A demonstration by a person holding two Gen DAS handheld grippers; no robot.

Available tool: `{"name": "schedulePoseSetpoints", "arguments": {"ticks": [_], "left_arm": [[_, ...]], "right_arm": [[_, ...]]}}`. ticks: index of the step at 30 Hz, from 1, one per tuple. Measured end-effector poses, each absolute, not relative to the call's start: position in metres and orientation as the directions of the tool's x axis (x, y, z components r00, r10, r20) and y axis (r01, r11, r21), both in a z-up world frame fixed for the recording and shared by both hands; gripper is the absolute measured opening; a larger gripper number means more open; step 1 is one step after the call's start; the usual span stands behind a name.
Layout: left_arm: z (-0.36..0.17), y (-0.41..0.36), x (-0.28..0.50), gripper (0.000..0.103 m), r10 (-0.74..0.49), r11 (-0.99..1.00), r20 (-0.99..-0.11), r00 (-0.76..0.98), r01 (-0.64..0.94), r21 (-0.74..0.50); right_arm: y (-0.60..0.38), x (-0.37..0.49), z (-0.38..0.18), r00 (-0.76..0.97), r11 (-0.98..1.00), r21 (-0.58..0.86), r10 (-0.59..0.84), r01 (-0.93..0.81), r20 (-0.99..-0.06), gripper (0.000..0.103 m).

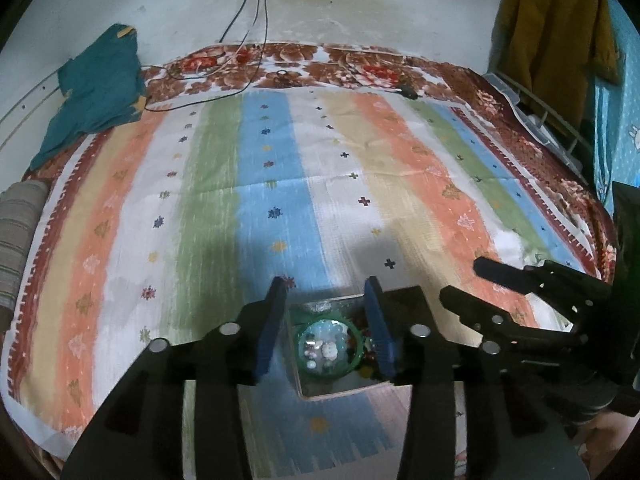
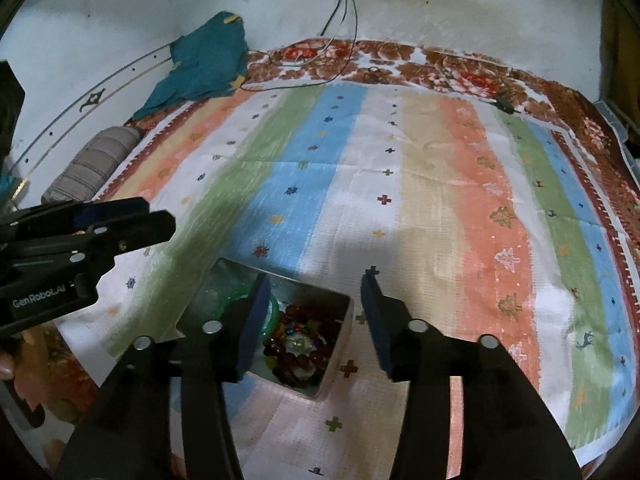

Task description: Organize jewelry

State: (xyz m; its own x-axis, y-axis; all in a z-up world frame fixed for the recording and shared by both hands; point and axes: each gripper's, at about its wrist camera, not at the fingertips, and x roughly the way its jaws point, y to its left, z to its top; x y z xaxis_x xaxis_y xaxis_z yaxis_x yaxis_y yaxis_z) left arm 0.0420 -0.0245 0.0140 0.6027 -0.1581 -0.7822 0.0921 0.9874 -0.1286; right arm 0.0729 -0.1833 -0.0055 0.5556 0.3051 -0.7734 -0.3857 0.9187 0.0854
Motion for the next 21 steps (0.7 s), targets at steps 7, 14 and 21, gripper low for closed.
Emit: {"name": "schedulePoseSetpoints", "arguments": {"ticks": [7,14,21], "left_arm": [[0.017,-0.027,0.02,0.068,-0.13,0.991,-0.772,0.622,0.108,-0.08],[0.017,-0.023,0.004,0.09,-0.142,0.989,-0.768,0.624,0.112,-0.092],[0.015,-0.022,-0.009,0.097,-0.126,0.991,-0.769,0.627,0.117,-0.067]], "right_arm": [[-0.198,0.057,0.003,0.584,0.923,0.087,0.308,-0.376,-0.751,0.071],[-0.205,0.041,0.006,0.61,0.922,0.056,0.298,-0.382,-0.735,0.088],[-0.209,0.03,0.006,0.613,0.917,0.05,0.304,-0.395,-0.729,0.095]]}}
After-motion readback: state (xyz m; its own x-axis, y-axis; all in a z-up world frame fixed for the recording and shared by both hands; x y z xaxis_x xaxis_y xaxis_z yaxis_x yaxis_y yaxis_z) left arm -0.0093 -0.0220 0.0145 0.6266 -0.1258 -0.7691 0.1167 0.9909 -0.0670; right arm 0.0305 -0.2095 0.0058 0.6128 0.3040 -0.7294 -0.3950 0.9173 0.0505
